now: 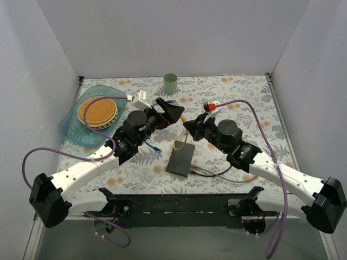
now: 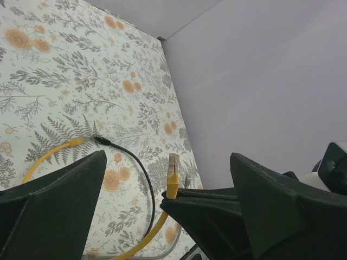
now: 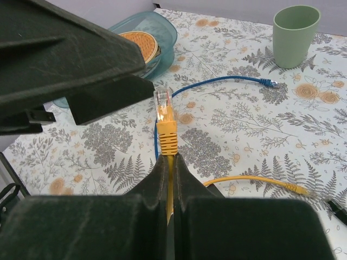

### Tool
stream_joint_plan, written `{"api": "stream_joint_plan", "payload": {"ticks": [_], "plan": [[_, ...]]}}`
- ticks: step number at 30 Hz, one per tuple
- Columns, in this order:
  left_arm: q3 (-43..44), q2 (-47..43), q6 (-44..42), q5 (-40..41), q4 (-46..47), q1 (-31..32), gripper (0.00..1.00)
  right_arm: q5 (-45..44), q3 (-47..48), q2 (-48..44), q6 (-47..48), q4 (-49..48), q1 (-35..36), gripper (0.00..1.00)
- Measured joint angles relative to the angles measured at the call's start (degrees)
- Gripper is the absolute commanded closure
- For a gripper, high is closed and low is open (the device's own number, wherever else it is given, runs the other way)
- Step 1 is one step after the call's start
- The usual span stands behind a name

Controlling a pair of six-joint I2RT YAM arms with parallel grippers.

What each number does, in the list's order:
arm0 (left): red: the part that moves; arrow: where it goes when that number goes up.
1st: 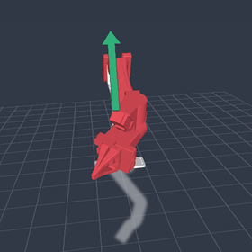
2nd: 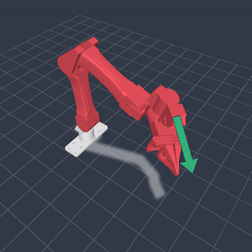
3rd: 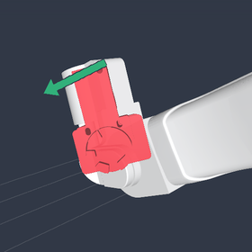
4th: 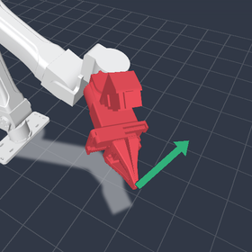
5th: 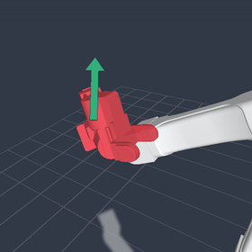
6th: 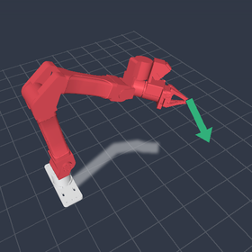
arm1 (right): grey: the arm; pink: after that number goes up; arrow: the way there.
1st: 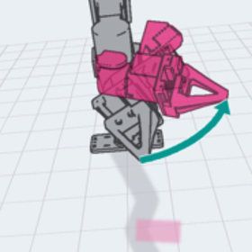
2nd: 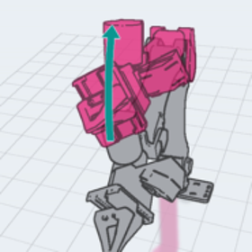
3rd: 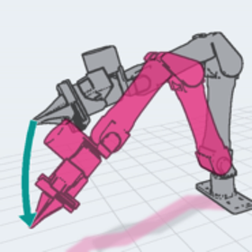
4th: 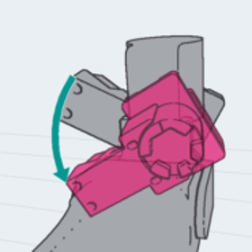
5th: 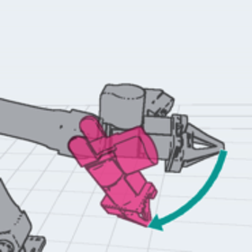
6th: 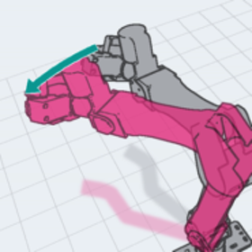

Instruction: Insert the plug into the switch port

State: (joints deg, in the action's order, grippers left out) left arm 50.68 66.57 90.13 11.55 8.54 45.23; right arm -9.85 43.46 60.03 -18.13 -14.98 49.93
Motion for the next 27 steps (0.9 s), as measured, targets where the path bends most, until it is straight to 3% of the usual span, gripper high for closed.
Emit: {"api": "stream_joint_plan", "payload": {"ticks": [5,9,14,18,22,27], "plan": [[0.09,-2.69,-1.33,1.75,-1.6,0.0,0.03,0.33,-0.24,-1.18,0.61,0.68,0.0,0.99],[0.09,-3.04,-3.13,1.73,-2.05,0.0,0.1,1.79,-0.24,-1.77,1.51,1.36,0.0,0.99],[0.42,-3.02,-9.25,-0.76,-2.19,0.0,0.12,9.03,0.09,-1.55,4.98,2.89,-0.81,0.99],[1.25,-3.87,-15.89,-1.62,-3.06,0.0,0.09,20.35,3.15,1.49,8.04,6.64,-4.74,0.99],[1.25,-9.55,-23.41,-2.27,-4.2,0.0,0.07,36.44,4.39,3.93,8.17,7.02,-14.64,0.99],[0.26,-19.87,-32.54,-7.5,-1.62,-0.02,0.07,60.13,4.66,6.99,2.58,-0.52,-23.76,0.99]]}}
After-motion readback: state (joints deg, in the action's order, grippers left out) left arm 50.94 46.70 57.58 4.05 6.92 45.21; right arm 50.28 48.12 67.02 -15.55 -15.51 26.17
